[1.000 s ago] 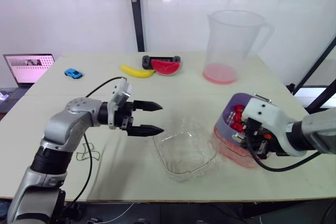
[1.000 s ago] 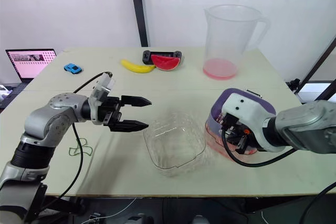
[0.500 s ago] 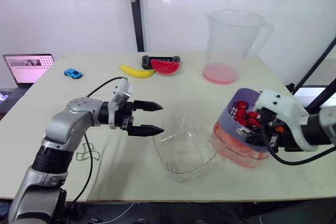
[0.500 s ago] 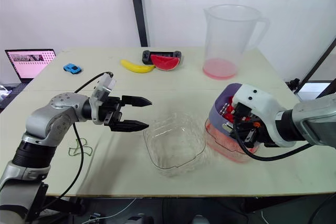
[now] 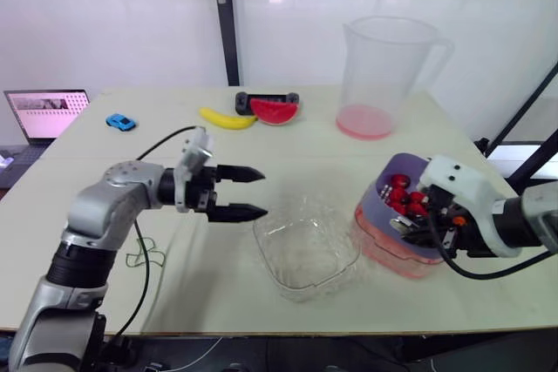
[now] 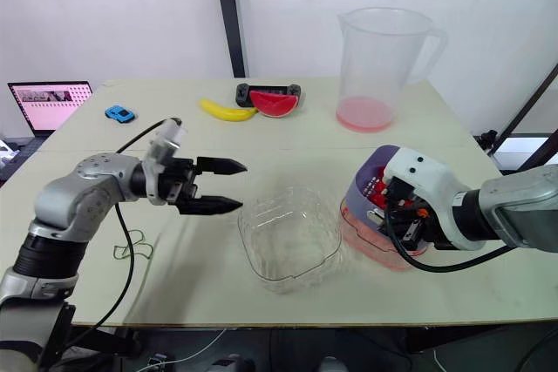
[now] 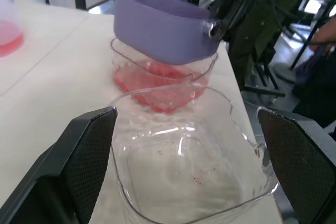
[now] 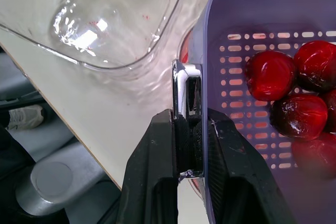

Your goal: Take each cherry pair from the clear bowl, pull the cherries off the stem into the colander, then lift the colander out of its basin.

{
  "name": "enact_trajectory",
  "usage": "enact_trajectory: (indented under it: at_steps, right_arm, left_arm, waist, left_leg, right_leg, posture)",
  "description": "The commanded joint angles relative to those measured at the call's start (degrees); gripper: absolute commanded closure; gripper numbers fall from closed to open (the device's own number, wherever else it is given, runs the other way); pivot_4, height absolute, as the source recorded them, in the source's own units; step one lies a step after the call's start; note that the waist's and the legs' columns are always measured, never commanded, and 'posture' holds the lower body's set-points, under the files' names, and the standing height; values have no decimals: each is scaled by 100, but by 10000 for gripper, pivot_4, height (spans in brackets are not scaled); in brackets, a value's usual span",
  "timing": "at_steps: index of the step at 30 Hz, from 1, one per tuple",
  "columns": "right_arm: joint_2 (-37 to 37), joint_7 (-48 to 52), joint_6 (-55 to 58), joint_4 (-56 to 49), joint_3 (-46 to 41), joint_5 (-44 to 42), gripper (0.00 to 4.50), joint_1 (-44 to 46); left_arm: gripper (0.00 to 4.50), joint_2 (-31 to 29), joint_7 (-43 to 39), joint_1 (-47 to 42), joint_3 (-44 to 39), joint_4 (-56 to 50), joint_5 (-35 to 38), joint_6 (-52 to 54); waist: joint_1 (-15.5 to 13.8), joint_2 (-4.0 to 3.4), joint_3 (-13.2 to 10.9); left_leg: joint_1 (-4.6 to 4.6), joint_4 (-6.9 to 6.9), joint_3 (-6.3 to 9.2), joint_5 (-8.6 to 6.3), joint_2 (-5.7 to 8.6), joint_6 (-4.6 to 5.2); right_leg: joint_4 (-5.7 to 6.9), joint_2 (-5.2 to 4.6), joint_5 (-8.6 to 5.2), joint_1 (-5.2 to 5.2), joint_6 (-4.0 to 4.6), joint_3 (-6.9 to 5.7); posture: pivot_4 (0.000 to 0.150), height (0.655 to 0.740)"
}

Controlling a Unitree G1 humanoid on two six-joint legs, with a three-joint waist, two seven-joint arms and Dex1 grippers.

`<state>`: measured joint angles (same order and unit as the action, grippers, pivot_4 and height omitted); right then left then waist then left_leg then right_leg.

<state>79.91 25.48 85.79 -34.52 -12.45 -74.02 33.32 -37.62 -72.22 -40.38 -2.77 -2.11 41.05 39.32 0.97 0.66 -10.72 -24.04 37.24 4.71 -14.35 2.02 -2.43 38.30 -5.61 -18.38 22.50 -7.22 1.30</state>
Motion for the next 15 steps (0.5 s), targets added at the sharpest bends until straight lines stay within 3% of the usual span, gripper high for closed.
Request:
enact_trajectory:
  at_steps: [1, 6, 11, 15]
  right_arm:
    - [143, 200, -209, 56, 55, 213, 42981, 299]
    - [264, 1111, -837, 156, 1055, 1175, 42981, 914]
    - [-340, 2434, -2093, 1015, 3243, 3546, 42981, 2614]
    - [-1094, 3472, -3156, 2172, 4397, 5080, 42981, 3670]
  left_arm:
    - [0, -191, 80, 44, -416, 5, 132, -22]
    - [0, -337, 349, 476, -673, -316, 141, -28]
    - [0, -583, 619, 1298, -1061, -860, 148, -75]
    - [0, -707, 855, 1809, -1455, -1193, 304, -19]
  waist:
    - [11, -1, 0]
    - [13, -2, 0]
    - [89, -4, 0]
    - [107, -4, -2]
  left_leg:
    - [0, -1, 0, 0, 1, 0]
    - [0, -3, -4, 0, 2, 0]
    - [1, -3, -6, 0, 2, -1]
    - [-10, -12, -1, 2, 3, -3]
  right_leg:
    - [0, 1, 0, 1, 0, 0]
    - [0, 0, 0, 4, 0, 4]
    - [-1, 0, 0, 7, 0, 7]
    - [-1, 0, 0, 21, 0, 2]
  posture:
    - [1500, 7400]
    - [1500, 7400]
    - [1500, 7400]
    - [1500, 7400]
